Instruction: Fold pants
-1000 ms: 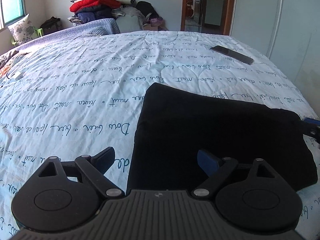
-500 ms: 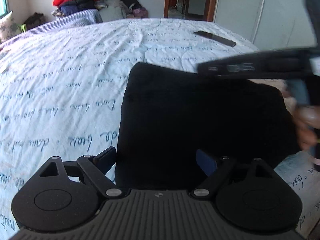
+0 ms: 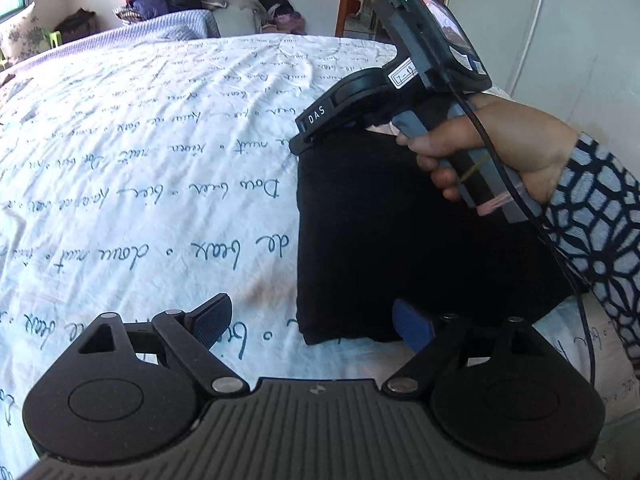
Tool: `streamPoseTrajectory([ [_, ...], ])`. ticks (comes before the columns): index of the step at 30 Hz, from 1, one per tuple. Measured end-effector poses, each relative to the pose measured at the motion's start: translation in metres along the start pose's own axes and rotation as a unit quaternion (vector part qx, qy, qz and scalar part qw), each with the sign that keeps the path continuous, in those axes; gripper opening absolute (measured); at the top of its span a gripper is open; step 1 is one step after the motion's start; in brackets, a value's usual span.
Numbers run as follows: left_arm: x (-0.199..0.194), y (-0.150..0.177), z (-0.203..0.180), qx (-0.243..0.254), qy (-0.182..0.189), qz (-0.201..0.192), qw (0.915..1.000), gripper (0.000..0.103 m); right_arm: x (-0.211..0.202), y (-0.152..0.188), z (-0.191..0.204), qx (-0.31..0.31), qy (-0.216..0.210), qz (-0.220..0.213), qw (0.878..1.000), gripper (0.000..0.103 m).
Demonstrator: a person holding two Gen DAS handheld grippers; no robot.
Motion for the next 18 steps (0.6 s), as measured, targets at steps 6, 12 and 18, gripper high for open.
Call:
streamPoseTrajectory([
  [6,0.002,0.009,-0.007,0.014,0.007,0.013,0.9998,0.089,0.010,-0.009,-0.002,0.001,0.073,-0.034,0.997,0.009],
  [12,-0.016,0.000,0.006,0.018,-0.016,0.004,0.9997,0.089,-0.051,-0.011,0.000,-0.010,0.117,-0.110,0.987,0.027],
  [18,-0.050,-0.024,0.073,-0.082,-0.067,-0.034,0.9938,0.089,-0.135,0.045,0.052,-0.147,0.083,-0.149,0.974,0.041],
])
Point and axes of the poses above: each gripper's, at about its wrist camera, not at the fingertips, and x roughly the way its jaws point, z to its left, y to its underside, the point moved 6 cm from there along x, roughly the way its jaws point, and after that the axes turned 10 degrees about y, right-handed, at the moved point
